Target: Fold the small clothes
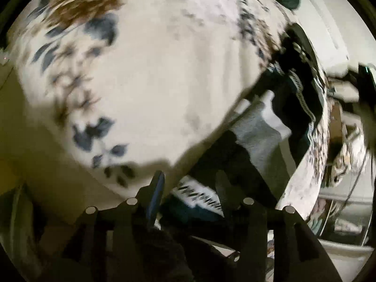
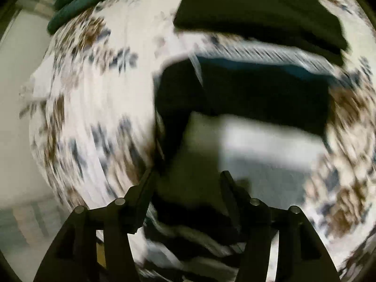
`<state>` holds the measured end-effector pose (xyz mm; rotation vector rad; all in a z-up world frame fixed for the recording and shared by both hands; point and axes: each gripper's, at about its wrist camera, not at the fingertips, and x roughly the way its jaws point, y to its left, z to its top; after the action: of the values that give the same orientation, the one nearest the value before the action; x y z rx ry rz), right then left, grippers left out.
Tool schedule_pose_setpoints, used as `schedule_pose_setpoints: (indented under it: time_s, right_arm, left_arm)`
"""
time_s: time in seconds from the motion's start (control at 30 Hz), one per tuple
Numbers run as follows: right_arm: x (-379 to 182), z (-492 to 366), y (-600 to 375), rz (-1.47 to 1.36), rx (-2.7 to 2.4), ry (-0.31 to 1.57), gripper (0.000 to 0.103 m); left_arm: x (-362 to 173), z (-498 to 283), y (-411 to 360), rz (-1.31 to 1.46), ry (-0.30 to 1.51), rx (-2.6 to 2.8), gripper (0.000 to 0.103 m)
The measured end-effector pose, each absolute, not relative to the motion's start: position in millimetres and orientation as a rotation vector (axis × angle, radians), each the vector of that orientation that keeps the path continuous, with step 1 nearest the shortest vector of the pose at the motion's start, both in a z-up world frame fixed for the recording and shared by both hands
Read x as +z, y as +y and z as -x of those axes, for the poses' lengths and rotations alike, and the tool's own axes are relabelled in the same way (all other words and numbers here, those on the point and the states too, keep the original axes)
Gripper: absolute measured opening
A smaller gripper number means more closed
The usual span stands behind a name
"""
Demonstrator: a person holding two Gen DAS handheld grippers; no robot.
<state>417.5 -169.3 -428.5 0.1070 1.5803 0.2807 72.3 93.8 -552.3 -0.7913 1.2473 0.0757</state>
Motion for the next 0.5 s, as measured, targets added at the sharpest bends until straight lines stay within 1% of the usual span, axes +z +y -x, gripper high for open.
schedule_pose_setpoints:
  time_s: [0.1,0.2,0.27,0.4,0.5]
  right_arm:
    - [-446,-343,-212,-0.114,0.239,1.636,0.06]
    - [-490,-267,-254,-0.268,0.18,1.781,0.06]
    - [-521,-222,-272,-0.358,0.141,1.857,0.06]
    - [-566,-150,-279,-0.457,0.138,1.96,0.06]
    - [-581,-114,-270,-0.5,0.182,2.001,0.06]
  left_arm:
    - [-560,-89,77,0.701,1.289,0.053,0.042]
    - [-570,-97,63,0.662,1.312,0.056,0.04]
    - [-573,-95,58,0.648,1.319,0.077,0.006]
    - [-567,-85,59,0.651,1.308,0.106,0.005]
    - [-558,-79,63,0.624,1.307,0.114,0.005]
